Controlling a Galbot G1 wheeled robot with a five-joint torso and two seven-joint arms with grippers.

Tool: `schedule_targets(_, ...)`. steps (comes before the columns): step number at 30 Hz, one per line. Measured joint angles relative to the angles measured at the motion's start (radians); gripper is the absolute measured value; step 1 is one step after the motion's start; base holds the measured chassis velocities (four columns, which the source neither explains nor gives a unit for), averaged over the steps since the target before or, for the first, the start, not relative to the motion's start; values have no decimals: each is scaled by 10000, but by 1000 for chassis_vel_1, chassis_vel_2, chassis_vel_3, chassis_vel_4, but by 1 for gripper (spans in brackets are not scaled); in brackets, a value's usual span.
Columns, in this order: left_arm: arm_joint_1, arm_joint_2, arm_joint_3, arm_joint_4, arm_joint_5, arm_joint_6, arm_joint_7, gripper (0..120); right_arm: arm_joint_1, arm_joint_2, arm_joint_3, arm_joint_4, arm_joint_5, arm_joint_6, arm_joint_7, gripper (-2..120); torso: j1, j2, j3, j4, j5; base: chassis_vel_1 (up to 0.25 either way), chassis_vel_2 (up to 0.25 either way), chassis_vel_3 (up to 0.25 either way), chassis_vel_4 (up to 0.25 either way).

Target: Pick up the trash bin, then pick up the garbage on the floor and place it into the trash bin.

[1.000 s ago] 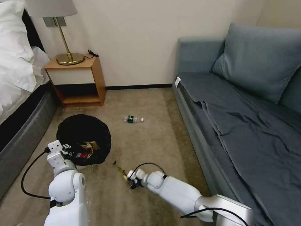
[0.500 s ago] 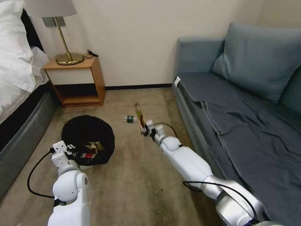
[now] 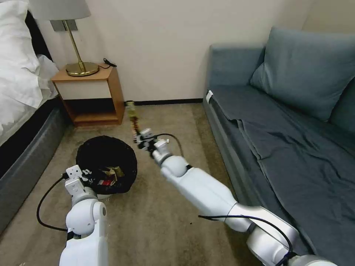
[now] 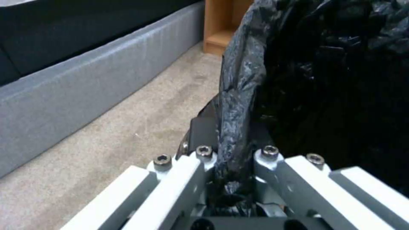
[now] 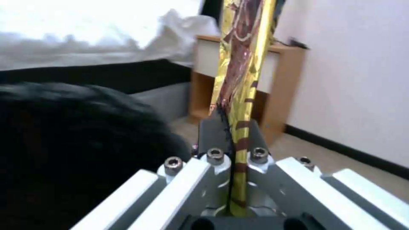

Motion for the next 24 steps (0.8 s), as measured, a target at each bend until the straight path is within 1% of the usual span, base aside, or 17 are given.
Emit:
schedule_targets(1,0,0,6,9,7,-7,1,4,18,19,-83,30,3,-19,26,0,0,0,0,0,0,0,0,0,0)
schedule_targets(2,-6,0,53,56,43,-50,2,4,89,164,-487,128,6,-94,133,0,0,0,0,-2,-1,0,0,0,0)
schedule_targets(6,-31,0,85,65,86,-63,4,4,58,357,-775,117,-17,-158,185,0,0,-1,0,0,-1,0,0,0,0)
schedule_targets(8,-47,0,98,51,119,-65,4,4,-131,491,-1032,-114,-146,-152,193,0,0,0,0,0,0,0,0,0,0)
schedule_targets(12,-46,0,100,21,125,-65,8,4,-359,476,-1241,-301,-307,-121,182,0,0,0,0,-1,1,0,0,0,0)
schedule_targets(14,-77,0,74,-43,125,-41,10,4,-631,411,-1372,-611,-709,3,159,0,0,0,0,-2,0,0,0,0,0)
schedule_targets(18,-119,0,71,-101,125,9,11,4,-803,354,-1351,-706,-951,-7,156,1,0,0,0,-2,1,0,0,0,0)
schedule_targets(19,-135,0,77,-102,125,24,13,4,-828,327,-1312,-682,-980,-57,165,5,0,0,0,-3,2,0,0,0,0)
schedule_targets(20,-135,0,77,-102,125,24,13,4,-828,327,-1312,-682,-980,-57,165,5,0,0,0,-3,2,0,0,0,0)
schedule_targets(22,-156,0,91,-78,137,29,13,4,-826,261,-1228,-490,-995,-252,155,17,0,0,0,-3,2,0,0,0,0)
schedule_targets(23,-156,0,91,-78,137,29,13,4,-826,261,-1228,-490,-995,-252,155,17,0,0,0,-3,2,0,0,0,0)
schedule_targets(24,-157,0,105,-61,144,29,13,4,-818,238,-1206,-399,-986,-310,147,22,0,0,0,-2,2,0,0,0,0)
